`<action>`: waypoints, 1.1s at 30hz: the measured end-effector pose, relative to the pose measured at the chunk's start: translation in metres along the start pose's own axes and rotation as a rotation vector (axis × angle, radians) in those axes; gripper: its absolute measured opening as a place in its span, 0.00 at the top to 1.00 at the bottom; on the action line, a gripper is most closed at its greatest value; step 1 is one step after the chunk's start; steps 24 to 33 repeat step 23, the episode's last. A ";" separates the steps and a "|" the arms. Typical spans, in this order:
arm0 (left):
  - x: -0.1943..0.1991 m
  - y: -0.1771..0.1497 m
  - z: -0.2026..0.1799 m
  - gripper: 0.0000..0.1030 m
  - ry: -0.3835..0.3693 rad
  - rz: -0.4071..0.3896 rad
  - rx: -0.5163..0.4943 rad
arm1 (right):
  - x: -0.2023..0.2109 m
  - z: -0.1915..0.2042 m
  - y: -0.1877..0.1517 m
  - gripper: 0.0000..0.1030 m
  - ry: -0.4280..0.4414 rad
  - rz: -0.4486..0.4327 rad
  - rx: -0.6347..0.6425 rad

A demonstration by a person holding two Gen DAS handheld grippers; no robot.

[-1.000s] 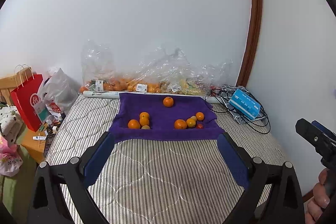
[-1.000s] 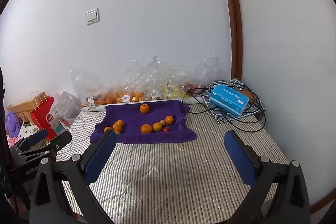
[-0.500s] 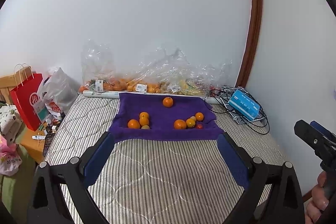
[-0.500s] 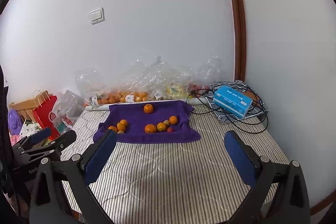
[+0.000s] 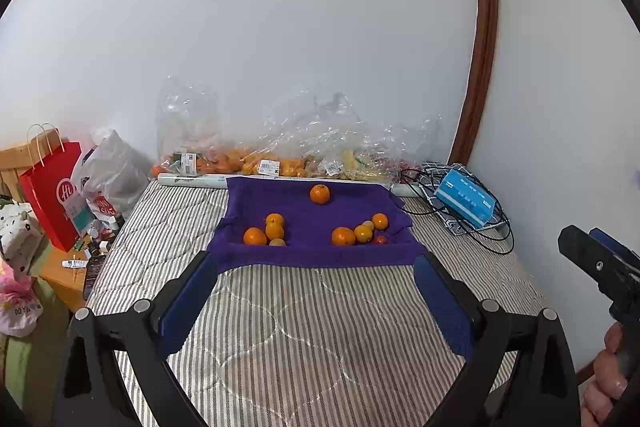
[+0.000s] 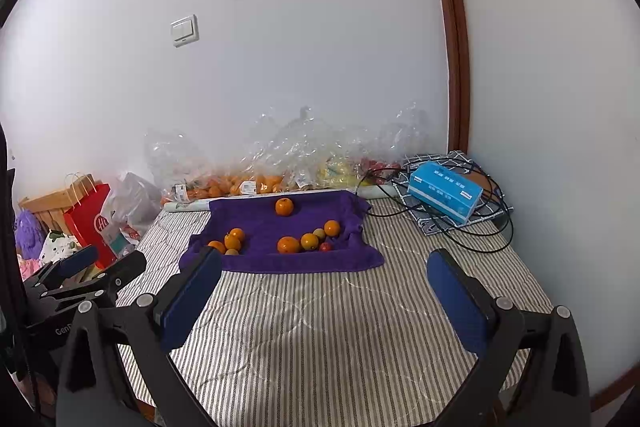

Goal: Organize fruits

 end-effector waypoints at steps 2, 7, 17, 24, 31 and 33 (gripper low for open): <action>0.000 -0.001 0.000 0.04 -0.003 0.003 -0.002 | 0.000 0.001 0.000 0.02 0.000 0.003 0.003; 0.000 0.000 -0.002 0.04 -0.003 0.004 -0.002 | 0.000 0.002 0.000 0.02 0.007 0.002 0.002; 0.002 0.000 -0.001 0.04 -0.005 -0.001 -0.008 | 0.001 0.001 -0.001 0.02 0.002 0.002 0.002; 0.002 0.000 0.000 0.03 0.003 0.003 -0.006 | 0.001 0.001 -0.001 0.02 0.006 0.003 0.004; 0.002 0.000 0.000 0.03 0.003 0.003 -0.006 | 0.001 0.001 -0.001 0.02 0.006 0.003 0.004; 0.002 0.000 0.000 0.03 0.003 0.003 -0.006 | 0.001 0.001 -0.001 0.02 0.006 0.003 0.004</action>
Point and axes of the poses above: each gripper's, at about its wrist camera, not at the fingertips, and x roughly against the way its jaws point, z to its left, y to its top, the point moved 1 cm from there along -x, roughly the way its jaws point, and after that the axes turned 8 degrees about z, right-handed, at the moved point
